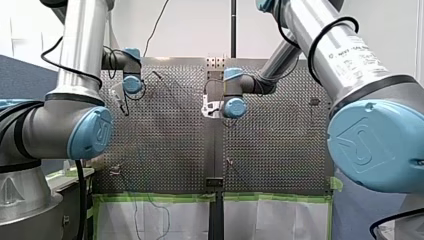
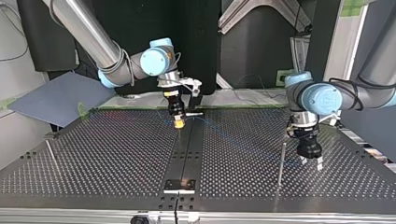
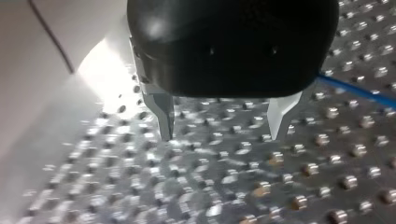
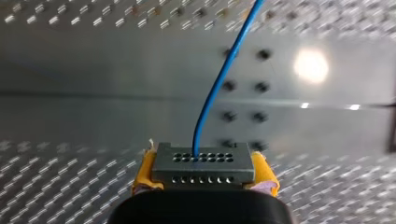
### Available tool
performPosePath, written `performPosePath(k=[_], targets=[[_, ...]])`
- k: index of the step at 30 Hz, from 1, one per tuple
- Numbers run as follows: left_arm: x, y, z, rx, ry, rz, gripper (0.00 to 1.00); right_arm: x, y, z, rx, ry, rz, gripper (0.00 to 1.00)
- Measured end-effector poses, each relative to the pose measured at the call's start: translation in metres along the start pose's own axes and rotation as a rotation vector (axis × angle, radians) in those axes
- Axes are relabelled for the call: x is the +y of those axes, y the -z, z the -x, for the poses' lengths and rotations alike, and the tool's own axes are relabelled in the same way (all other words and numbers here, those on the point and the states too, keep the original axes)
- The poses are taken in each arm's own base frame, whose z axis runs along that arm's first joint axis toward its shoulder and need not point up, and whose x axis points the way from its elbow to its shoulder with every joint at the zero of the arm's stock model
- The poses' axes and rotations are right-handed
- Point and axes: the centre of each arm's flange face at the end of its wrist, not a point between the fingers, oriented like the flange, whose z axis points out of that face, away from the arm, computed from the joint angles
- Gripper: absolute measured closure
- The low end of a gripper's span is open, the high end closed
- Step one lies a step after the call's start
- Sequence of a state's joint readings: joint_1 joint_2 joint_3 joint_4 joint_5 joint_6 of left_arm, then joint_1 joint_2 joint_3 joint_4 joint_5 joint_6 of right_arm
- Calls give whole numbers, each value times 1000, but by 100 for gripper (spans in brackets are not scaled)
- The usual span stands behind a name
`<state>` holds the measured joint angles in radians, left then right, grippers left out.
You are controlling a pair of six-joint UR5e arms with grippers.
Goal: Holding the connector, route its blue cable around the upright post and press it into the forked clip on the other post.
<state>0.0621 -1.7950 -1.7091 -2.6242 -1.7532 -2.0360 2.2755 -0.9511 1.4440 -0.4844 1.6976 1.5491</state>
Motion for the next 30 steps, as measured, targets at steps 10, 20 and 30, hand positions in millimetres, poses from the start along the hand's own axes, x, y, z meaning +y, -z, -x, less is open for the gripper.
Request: performPosePath(k=[10, 20, 30], targets=[[4, -2, -33, 75, -23, -13, 0, 25, 1, 72, -77, 11, 49, 100], [5, -1, -35, 76, -25, 3, 0, 32, 18, 120, -155, 28, 88, 100], [5, -1, -35, 76, -24, 7, 0, 20, 51, 146, -176, 50, 129, 100]])
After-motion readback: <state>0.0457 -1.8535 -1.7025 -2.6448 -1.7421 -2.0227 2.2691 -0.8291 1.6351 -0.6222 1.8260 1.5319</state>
